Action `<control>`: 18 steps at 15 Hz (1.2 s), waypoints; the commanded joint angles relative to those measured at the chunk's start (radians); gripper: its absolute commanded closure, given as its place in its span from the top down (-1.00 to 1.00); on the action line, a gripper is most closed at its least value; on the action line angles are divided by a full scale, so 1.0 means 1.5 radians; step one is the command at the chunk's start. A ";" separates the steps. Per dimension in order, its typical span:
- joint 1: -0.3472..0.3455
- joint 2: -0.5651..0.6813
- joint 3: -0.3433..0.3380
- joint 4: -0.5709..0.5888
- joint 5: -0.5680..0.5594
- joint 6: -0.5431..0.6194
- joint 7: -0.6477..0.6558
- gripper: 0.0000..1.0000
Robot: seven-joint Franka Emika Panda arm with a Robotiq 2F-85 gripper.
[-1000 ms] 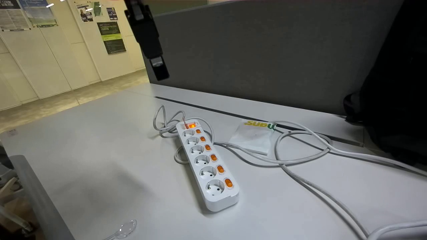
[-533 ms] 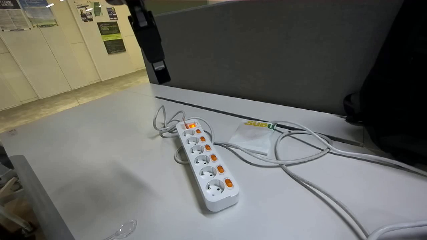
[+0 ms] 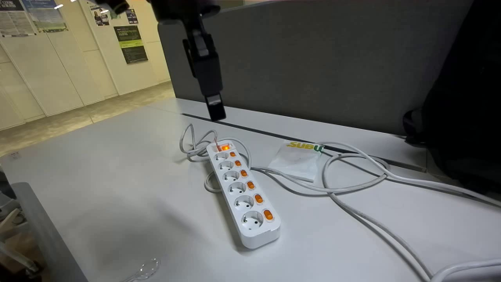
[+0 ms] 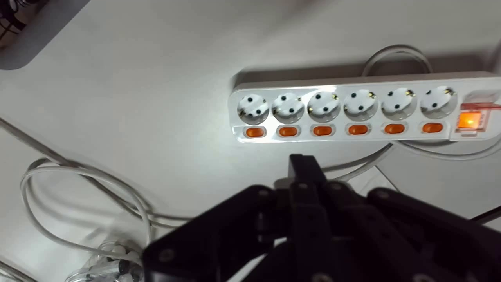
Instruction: Turn on the second switch from the right
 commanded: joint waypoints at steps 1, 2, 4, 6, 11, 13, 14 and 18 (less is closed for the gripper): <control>0.006 0.077 -0.029 0.051 -0.031 0.011 0.027 -1.00; 0.010 0.097 -0.036 0.061 -0.035 0.021 0.029 -1.00; 0.021 0.135 -0.048 0.082 -0.040 0.036 0.034 -1.00; 0.036 0.172 -0.060 0.105 -0.041 0.044 0.040 -1.00; 0.071 0.239 -0.085 0.145 -0.021 0.044 0.033 -1.00; 0.081 0.259 -0.093 0.153 -0.016 0.043 0.030 -1.00; 0.085 0.268 -0.096 0.156 -0.011 0.043 0.028 -1.00; 0.102 0.296 -0.107 0.160 0.003 0.052 0.037 -1.00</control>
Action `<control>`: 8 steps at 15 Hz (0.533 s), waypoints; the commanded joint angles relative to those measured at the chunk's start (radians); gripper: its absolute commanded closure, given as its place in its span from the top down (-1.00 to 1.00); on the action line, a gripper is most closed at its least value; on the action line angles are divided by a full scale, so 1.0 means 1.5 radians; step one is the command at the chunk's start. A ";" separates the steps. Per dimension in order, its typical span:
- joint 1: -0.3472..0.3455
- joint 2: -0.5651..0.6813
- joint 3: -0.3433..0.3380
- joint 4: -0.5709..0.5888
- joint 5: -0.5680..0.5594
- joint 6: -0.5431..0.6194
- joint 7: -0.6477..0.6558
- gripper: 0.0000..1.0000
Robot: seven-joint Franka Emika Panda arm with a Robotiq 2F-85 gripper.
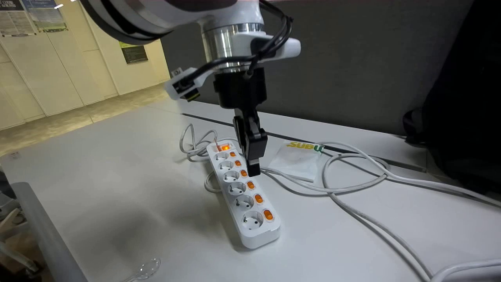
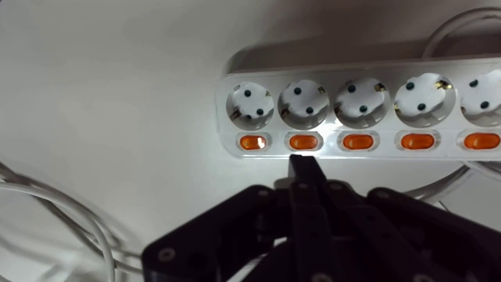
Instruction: Turn on the second switch from the right
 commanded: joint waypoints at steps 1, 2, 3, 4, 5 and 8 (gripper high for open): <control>0.025 0.028 -0.020 0.019 0.015 0.005 0.029 -1.00; 0.030 0.033 -0.024 0.019 0.018 0.010 0.034 -1.00; 0.035 0.038 -0.030 0.017 0.017 0.018 0.041 -1.00; 0.042 0.043 -0.039 0.016 0.010 0.030 0.055 -1.00; 0.049 0.047 -0.049 0.012 0.002 0.046 0.067 -1.00; 0.072 0.060 -0.080 0.009 -0.015 0.078 0.098 -1.00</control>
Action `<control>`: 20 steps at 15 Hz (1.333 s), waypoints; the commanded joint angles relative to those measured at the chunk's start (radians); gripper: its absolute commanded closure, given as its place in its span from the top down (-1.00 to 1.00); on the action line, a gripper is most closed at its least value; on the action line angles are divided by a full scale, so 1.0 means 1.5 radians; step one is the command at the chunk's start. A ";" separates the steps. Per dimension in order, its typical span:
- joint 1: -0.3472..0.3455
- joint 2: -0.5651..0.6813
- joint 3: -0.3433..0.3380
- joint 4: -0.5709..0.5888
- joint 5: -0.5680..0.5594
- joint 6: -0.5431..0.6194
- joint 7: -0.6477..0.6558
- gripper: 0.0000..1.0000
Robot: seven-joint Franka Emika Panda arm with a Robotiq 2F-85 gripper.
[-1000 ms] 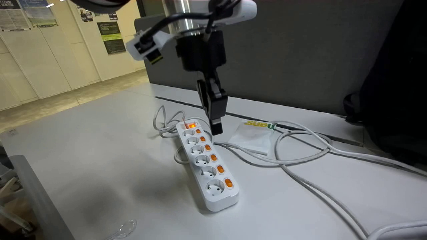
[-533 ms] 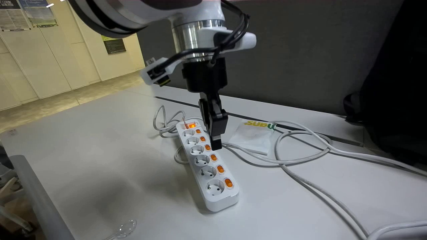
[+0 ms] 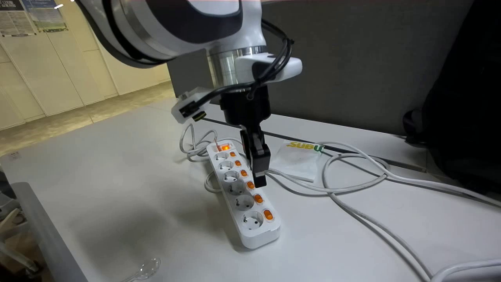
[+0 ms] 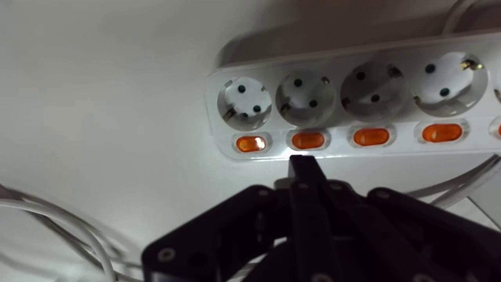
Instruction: Turn on the second switch from the right
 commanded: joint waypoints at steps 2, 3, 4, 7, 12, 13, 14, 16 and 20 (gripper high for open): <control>0.017 0.010 -0.023 0.002 0.000 0.013 0.012 -0.98; 0.020 0.013 -0.028 0.002 0.000 0.016 0.017 -0.98; 0.022 0.016 -0.031 0.002 -0.001 0.018 0.020 -0.98; 0.022 0.017 -0.031 0.003 0.000 0.018 0.019 -1.00; 0.004 0.029 -0.006 0.007 0.045 0.019 -0.025 -1.00; 0.005 0.031 -0.005 0.008 0.052 0.019 -0.032 -1.00; 0.006 0.034 -0.005 0.009 0.057 0.018 -0.036 -1.00; 0.008 0.038 -0.007 0.010 0.065 0.017 -0.043 -1.00; 0.007 0.043 -0.010 0.010 0.077 0.015 -0.049 -1.00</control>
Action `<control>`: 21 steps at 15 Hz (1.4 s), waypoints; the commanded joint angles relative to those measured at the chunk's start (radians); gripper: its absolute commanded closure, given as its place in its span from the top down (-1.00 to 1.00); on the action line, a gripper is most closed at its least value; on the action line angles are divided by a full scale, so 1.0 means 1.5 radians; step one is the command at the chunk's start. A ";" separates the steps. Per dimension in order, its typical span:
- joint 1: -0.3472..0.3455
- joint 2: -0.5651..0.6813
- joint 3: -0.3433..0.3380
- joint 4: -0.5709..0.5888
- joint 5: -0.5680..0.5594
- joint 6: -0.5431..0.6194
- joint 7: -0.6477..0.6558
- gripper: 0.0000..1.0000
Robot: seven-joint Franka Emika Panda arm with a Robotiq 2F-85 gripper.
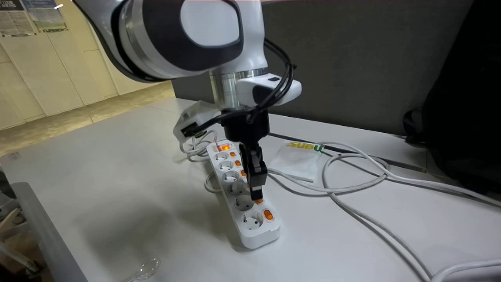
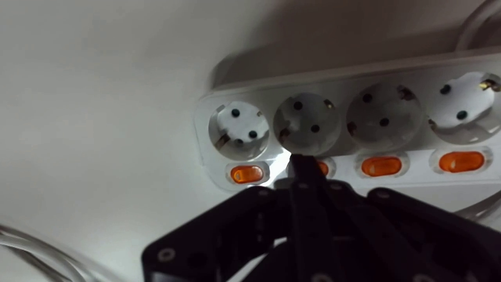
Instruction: Turn on the second switch from the right
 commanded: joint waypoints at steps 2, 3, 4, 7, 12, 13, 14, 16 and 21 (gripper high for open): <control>-0.008 0.006 -0.002 0.011 0.017 -0.008 -0.012 -1.00; -0.008 0.007 -0.004 0.012 0.016 -0.009 -0.014 -1.00; -0.007 0.008 -0.007 0.014 0.013 -0.007 -0.014 -1.00; -0.009 0.011 -0.011 0.018 0.014 -0.004 -0.016 -1.00; -0.021 0.023 0.001 0.029 0.032 -0.002 -0.032 -1.00; -0.021 0.025 0.001 0.031 0.037 -0.002 -0.035 -1.00; -0.022 0.028 0.002 0.034 0.042 -0.003 -0.039 -1.00; -0.022 0.030 0.004 0.037 0.049 -0.004 -0.045 -1.00; -0.022 0.032 0.006 0.041 0.065 -0.005 -0.059 -1.00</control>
